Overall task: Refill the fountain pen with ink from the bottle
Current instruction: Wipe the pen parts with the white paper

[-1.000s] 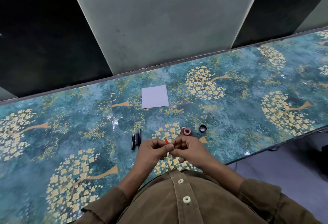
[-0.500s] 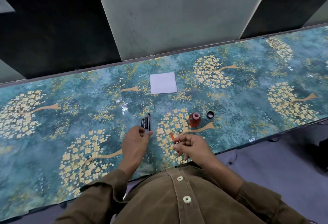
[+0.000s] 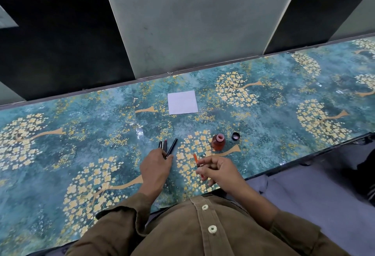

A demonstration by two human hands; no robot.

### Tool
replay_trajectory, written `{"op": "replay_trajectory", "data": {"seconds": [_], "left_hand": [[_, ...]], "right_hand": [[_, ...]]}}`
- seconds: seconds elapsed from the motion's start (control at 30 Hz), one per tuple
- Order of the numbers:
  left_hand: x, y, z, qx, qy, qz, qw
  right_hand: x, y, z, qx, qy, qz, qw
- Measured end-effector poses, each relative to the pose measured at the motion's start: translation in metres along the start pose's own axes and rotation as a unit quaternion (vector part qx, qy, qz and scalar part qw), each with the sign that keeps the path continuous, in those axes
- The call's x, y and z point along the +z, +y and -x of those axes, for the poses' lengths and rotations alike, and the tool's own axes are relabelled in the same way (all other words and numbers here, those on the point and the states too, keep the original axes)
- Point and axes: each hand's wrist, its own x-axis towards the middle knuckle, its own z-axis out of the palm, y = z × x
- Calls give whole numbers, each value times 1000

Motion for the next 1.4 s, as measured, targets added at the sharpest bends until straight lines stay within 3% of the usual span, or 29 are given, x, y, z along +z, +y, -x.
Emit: {"op": "replay_trajectory", "data": {"seconds": [0.37,0.7,1.0,1.4], "left_hand": [[-31,5,40,37,20,137,990],[-73,6,72,15,6,285,959],[-87,-2,79,27,20,306,952],[-94,7,73,73,3,402,913]], "right_hand": [[-1,-21,-3,-18,-5,20,1000],[27,-55,-15,-92,-23,19,995],[36,-55,-15,-114,-7,3,993],[49,-47,-8,-59,-111,11,992]]}}
